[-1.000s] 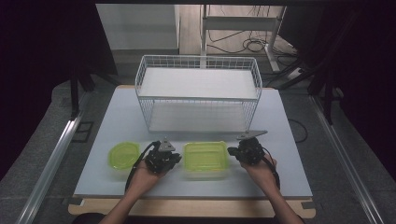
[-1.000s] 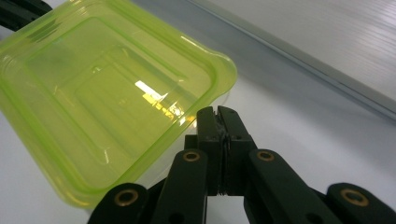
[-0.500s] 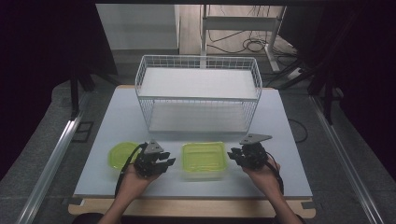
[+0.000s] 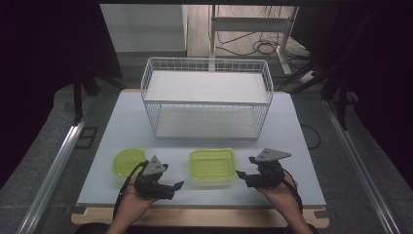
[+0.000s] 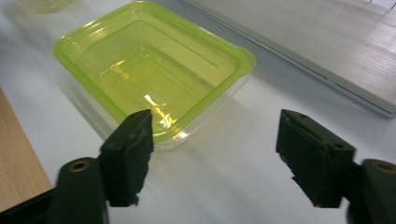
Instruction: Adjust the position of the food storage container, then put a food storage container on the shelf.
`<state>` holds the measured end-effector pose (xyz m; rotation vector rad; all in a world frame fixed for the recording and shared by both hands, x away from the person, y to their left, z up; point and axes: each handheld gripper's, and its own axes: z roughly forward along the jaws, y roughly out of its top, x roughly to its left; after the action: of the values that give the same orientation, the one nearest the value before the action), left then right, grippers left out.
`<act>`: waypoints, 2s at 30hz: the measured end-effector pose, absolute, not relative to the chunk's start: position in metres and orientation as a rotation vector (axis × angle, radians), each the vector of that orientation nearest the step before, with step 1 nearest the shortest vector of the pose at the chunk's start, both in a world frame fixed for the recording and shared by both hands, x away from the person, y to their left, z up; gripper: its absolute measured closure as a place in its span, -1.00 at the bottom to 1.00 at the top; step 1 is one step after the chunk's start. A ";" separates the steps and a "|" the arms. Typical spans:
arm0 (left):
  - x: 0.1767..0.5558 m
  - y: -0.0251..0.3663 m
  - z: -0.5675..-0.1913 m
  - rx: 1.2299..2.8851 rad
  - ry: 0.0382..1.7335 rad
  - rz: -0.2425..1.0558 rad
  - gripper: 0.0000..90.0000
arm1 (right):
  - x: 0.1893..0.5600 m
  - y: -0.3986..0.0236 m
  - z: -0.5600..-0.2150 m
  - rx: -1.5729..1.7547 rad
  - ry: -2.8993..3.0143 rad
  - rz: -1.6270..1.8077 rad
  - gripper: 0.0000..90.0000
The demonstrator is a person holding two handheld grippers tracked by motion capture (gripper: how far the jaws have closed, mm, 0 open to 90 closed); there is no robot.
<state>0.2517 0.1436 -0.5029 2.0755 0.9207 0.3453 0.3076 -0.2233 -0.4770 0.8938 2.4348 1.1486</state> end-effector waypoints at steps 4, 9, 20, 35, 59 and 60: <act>0.248 0.140 -0.509 2.097 0.891 0.403 -0.76 | 0.307 -0.223 -0.480 0.886 2.439 1.153 -0.52; 0.245 0.138 -0.516 2.134 0.854 0.436 -0.79 | 0.307 -0.222 -0.486 0.881 2.468 1.142 -0.55; 0.243 0.141 -0.515 2.132 0.848 0.472 -0.82 | 0.308 -0.221 -0.487 0.893 2.465 1.142 -0.54; 0.212 0.152 -0.503 2.112 0.822 0.495 -0.84 | 0.316 -0.214 -0.482 0.949 2.496 1.149 -0.49; 0.208 0.148 -0.514 2.136 0.777 0.540 -0.84 | 0.352 -0.203 -0.485 1.090 2.568 1.221 -0.07; 0.208 0.148 -0.514 2.139 0.774 0.543 -0.84 | 0.354 -0.203 -0.486 1.097 2.575 1.225 -0.05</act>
<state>0.2075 0.1478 -0.5143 2.1393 0.7745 0.5426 0.3541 -0.2031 -0.4859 1.0968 2.5752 1.2246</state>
